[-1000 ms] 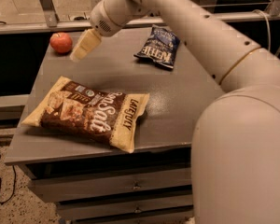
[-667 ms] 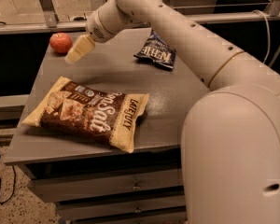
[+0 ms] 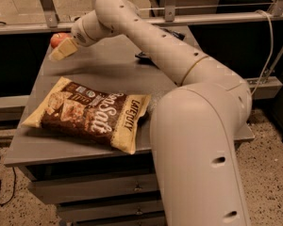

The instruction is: Pick apple

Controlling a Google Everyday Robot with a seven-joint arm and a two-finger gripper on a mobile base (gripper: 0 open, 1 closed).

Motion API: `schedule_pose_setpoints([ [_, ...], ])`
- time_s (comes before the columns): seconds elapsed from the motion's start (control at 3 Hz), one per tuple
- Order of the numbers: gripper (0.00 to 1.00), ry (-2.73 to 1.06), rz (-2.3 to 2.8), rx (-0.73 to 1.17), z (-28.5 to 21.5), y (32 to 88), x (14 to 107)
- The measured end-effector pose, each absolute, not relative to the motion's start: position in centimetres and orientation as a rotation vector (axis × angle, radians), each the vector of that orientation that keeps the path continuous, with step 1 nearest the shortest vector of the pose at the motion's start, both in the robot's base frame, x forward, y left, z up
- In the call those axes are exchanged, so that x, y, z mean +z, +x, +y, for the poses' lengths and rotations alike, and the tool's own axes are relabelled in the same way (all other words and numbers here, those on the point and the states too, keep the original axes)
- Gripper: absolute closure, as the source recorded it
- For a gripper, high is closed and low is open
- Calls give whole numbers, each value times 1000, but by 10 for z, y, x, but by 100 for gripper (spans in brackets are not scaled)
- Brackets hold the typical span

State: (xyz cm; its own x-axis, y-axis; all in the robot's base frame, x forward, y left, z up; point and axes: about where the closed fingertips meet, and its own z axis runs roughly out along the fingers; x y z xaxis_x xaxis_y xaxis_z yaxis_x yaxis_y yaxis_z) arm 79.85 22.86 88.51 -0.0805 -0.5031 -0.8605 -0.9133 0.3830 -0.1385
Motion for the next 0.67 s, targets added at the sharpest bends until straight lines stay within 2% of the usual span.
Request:
schedule_pose_setpoints([
  [0.67,0,-1149,1785,588,260,835,860],
])
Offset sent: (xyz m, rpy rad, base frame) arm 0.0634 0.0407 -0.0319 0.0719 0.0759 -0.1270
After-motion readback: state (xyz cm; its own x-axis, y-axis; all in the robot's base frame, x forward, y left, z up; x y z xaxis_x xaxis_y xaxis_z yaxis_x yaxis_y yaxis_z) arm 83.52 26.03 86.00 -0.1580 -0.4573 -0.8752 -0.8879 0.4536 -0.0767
